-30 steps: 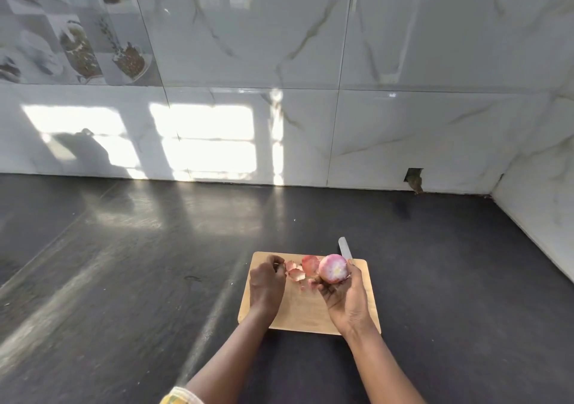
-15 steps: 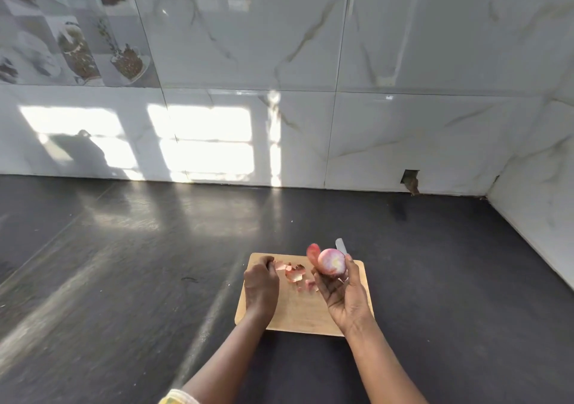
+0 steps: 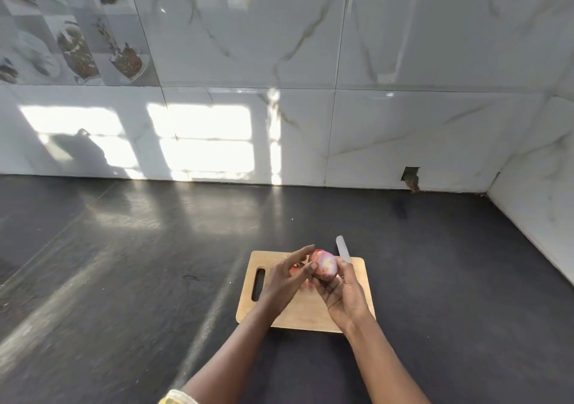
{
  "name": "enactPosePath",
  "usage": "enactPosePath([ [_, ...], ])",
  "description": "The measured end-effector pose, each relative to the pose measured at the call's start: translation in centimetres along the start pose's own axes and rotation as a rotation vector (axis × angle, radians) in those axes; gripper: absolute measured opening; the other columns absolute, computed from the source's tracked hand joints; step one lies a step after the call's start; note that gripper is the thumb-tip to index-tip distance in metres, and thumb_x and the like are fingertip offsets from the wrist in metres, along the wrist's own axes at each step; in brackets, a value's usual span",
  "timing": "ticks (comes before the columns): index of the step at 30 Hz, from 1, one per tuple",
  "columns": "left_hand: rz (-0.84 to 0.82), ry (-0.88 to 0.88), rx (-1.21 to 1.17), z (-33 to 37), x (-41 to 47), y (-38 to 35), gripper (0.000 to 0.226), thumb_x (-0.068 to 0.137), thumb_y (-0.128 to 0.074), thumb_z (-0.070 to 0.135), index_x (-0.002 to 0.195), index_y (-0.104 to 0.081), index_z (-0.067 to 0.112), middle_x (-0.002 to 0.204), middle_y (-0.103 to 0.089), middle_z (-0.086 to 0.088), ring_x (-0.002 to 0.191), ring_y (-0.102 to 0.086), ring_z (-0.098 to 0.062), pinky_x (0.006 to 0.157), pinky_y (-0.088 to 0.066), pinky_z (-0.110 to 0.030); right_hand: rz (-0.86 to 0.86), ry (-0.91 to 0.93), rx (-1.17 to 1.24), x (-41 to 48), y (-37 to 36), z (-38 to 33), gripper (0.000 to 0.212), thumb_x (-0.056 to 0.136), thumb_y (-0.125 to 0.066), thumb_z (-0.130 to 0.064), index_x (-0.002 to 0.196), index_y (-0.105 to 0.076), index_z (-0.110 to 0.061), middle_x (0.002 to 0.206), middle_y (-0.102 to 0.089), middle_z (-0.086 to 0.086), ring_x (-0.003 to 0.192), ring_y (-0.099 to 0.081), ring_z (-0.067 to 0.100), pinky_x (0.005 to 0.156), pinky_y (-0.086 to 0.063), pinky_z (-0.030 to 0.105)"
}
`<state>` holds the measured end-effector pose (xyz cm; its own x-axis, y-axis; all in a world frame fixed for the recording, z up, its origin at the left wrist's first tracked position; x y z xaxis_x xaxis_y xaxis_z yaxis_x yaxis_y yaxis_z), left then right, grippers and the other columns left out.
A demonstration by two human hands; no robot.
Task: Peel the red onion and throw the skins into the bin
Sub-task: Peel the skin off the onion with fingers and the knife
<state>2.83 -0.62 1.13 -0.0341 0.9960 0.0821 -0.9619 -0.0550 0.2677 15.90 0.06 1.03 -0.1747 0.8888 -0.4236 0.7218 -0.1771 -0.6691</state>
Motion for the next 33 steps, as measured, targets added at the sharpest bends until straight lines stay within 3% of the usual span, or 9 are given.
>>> enactPosePath([
  [5,0.008,-0.007,0.028,-0.3,0.5,-0.3,0.026,0.092,-0.054,0.016,0.115,-0.063,0.023,0.112,-0.068,0.001,0.102,-0.062,-0.007,0.092,-0.049,-0.025,-0.037,-0.017,-0.008,0.2,0.3,0.3,0.019,0.09,-0.058,-0.016,0.1,-0.061,0.0,0.091,-0.066,0.022,0.076,-0.069,0.027,0.07,-0.061,0.035],
  [9,0.124,0.018,0.039,-0.3,0.6,-0.2,0.021,0.09,-0.057,0.016,0.108,-0.067,0.02,0.103,-0.07,0.003,0.097,-0.064,-0.009,0.088,-0.049,-0.026,-0.057,-0.032,0.03,0.1,0.4,0.5,0.042,0.074,-0.069,-0.016,0.108,-0.059,0.007,0.1,-0.065,0.027,0.077,-0.071,0.029,0.062,-0.06,0.033],
  [12,0.179,0.063,-0.004,-0.4,0.7,0.0,0.023,0.089,-0.058,0.014,0.11,-0.067,0.016,0.102,-0.071,-0.001,0.094,-0.064,-0.012,0.084,-0.048,-0.023,-0.045,-0.066,0.019,0.2,0.7,0.5,0.039,0.073,-0.07,-0.02,0.104,-0.062,0.002,0.089,-0.068,0.021,0.072,-0.07,0.028,0.064,-0.061,0.034],
  [17,0.203,0.119,-0.019,-0.7,0.9,0.4,0.027,0.088,-0.059,0.017,0.115,-0.064,0.019,0.097,-0.069,0.003,0.09,-0.061,-0.008,0.07,-0.041,-0.002,0.0,-0.103,0.011,0.2,1.0,0.2,0.023,0.078,-0.068,-0.026,0.081,-0.062,-0.004,0.071,-0.069,0.013,0.066,-0.068,0.024,0.058,-0.059,0.027],
  [21,0.167,0.118,0.119,-1.0,0.8,0.2,0.026,0.091,-0.056,0.023,0.114,-0.065,0.019,0.109,-0.062,0.003,0.097,-0.058,-0.007,0.073,-0.037,0.0,-0.012,-0.063,0.081,0.4,0.8,0.3,0.017,0.083,-0.064,-0.015,0.093,-0.062,-0.002,0.07,-0.063,0.013,0.065,-0.07,0.022,0.067,-0.059,0.032],
  [26,0.188,0.085,0.183,-1.0,0.5,0.1,0.021,0.09,-0.058,0.021,0.106,-0.07,0.014,0.118,-0.057,0.002,0.101,-0.057,-0.008,0.08,-0.037,-0.008,0.004,-0.093,0.073,0.8,0.7,0.5,0.043,0.074,-0.071,-0.016,0.112,-0.061,0.002,0.094,-0.065,0.021,0.074,-0.069,0.026,0.067,-0.06,0.034],
  [28,0.183,0.041,0.196,-0.8,0.3,0.2,0.02,0.088,-0.06,0.021,0.104,-0.07,0.018,0.119,-0.057,0.005,0.105,-0.057,-0.007,0.083,-0.039,-0.009,0.029,-0.107,0.059,1.1,0.8,0.7,0.045,0.076,-0.072,-0.017,0.116,-0.061,0.001,0.096,-0.067,0.021,0.075,-0.069,0.026,0.069,-0.058,0.034],
  [33,0.187,0.03,0.252,0.1,-0.1,0.3,0.031,0.079,-0.069,0.035,0.106,-0.07,0.022,0.113,-0.064,0.011,0.103,-0.057,-0.001,0.076,-0.033,0.004,0.01,-0.036,0.055,1.2,0.7,0.8,0.033,0.083,-0.067,-0.007,0.114,-0.059,0.001,0.094,-0.068,0.019,0.074,-0.069,0.023,0.069,-0.058,0.032],
])
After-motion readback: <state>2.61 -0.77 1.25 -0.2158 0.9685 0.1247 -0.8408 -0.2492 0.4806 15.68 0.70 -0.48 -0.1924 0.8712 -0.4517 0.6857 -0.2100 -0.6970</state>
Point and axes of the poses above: each hand's wrist, its own x-axis towards the middle knuckle, its own y-axis out of the back of the hand, z = x × y, the point moved 1 cm from there along x, towards the middle knuckle
